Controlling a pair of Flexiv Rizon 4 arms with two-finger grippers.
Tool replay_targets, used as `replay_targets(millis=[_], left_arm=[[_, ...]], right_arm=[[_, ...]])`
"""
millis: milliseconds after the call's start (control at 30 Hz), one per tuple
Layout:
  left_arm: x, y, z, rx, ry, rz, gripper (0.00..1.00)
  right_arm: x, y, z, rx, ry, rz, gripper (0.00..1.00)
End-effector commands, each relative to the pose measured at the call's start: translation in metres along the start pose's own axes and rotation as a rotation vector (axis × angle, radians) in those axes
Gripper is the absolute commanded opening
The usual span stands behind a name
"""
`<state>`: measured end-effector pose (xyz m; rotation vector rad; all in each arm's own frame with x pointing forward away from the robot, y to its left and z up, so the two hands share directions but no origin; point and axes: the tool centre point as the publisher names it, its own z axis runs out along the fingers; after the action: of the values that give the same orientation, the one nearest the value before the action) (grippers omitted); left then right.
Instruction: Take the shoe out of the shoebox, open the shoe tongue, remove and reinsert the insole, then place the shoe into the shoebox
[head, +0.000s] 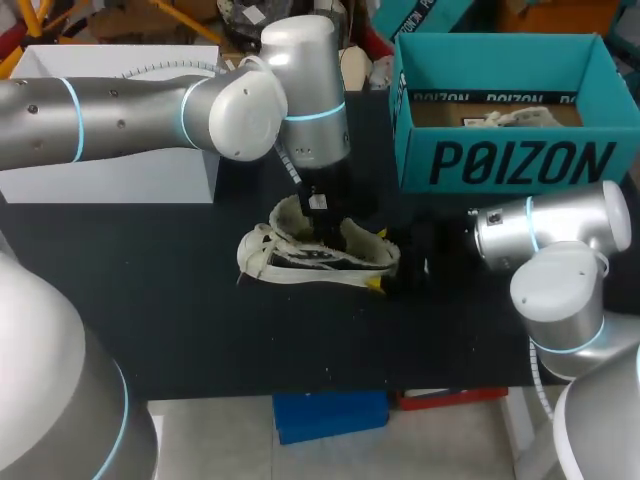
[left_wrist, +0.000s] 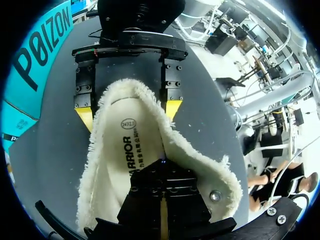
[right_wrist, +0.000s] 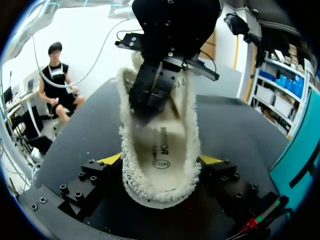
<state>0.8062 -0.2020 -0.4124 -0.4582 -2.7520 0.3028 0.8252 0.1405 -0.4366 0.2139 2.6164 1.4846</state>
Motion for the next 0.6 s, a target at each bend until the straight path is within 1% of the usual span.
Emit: replay_targets(millis=[33,333,367,400,433,500,533,600], left_arm=[[-0.003,-0.003,0.011,0.001,0.008,0.002,0.0],[0.001,-0.004,0.021,0.002,0.007,-0.002,0.0],[0.001,-0.004,0.021,-0.006,-0.007,-0.007,0.09],[0.001,-0.004,0.021,-0.013,-0.016,-0.006,0.23],[0.001,-0.003,0.02,-0.007,-0.021,-0.006,0.28],[0.001,-0.003,0.018,-0.024,-0.048,-0.005,0.35],[0.001,-0.003,0.017,-0.021,-0.057,-0.004,0.36],[0.0,-0.002,0.015,-0.045,-0.083,-0.009,0.38]], right_arm=[[0.0,0.0,0.002,0.003,-0.001,0.001,0.0],[0.0,0.0,0.002,0.003,-0.001,0.001,0.0],[0.0,0.0,0.002,0.003,-0.001,0.001,0.0],[0.0,0.0,0.002,0.003,-0.001,0.001,0.0],[0.0,0.0,0.002,0.003,-0.001,0.001,0.0],[0.0,0.0,0.002,0.003,-0.001,0.001,0.0],[0.0,0.0,0.002,0.003,-0.001,0.001,0.0],[0.0,0.0,0.002,0.003,-0.001,0.001,0.0]])
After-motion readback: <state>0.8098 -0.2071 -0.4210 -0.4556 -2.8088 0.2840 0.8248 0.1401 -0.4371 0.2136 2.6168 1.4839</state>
